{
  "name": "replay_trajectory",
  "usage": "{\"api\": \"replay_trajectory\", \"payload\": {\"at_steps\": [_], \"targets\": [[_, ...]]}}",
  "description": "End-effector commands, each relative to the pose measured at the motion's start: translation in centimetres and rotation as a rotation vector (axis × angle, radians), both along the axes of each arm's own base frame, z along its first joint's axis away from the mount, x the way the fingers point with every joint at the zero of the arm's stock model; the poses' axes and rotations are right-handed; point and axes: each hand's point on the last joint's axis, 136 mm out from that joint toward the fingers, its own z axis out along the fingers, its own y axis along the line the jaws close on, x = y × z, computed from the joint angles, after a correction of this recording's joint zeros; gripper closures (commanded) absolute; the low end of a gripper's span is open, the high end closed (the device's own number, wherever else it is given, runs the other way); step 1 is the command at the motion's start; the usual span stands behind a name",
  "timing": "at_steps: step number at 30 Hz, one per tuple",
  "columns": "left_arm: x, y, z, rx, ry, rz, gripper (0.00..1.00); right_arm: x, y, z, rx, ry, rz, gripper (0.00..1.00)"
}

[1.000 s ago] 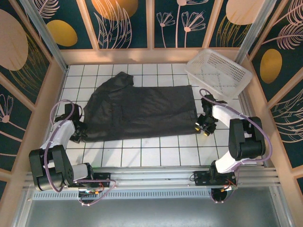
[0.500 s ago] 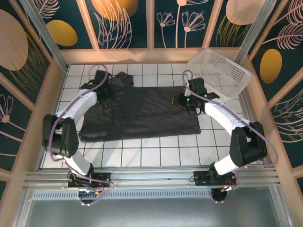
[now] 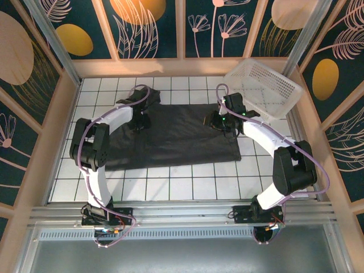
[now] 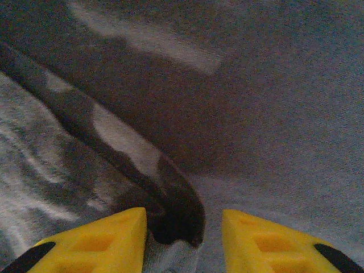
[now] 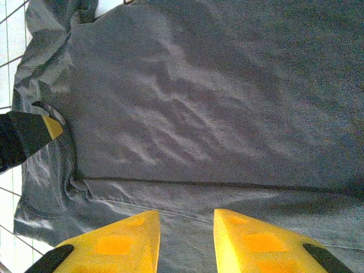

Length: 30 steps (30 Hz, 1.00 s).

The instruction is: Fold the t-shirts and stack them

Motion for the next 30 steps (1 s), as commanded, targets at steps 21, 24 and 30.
{"api": "replay_trajectory", "payload": {"at_steps": [21,24,30], "targets": [[0.3,-1.2,2.3,0.033,-0.091,-0.040,0.48,-0.5,-2.5,-2.0,-0.039,0.027,-0.078,0.70],[0.1,1.0,5.6,0.094,-0.149,0.059,0.38,-1.2,-4.4,-3.2,-0.060,0.056,-0.136,0.70],[-2.6,7.0,5.5,0.069,-0.085,0.260,0.43,-3.6,-7.2,-7.2,-0.149,0.170,-0.203,0.72]]}}
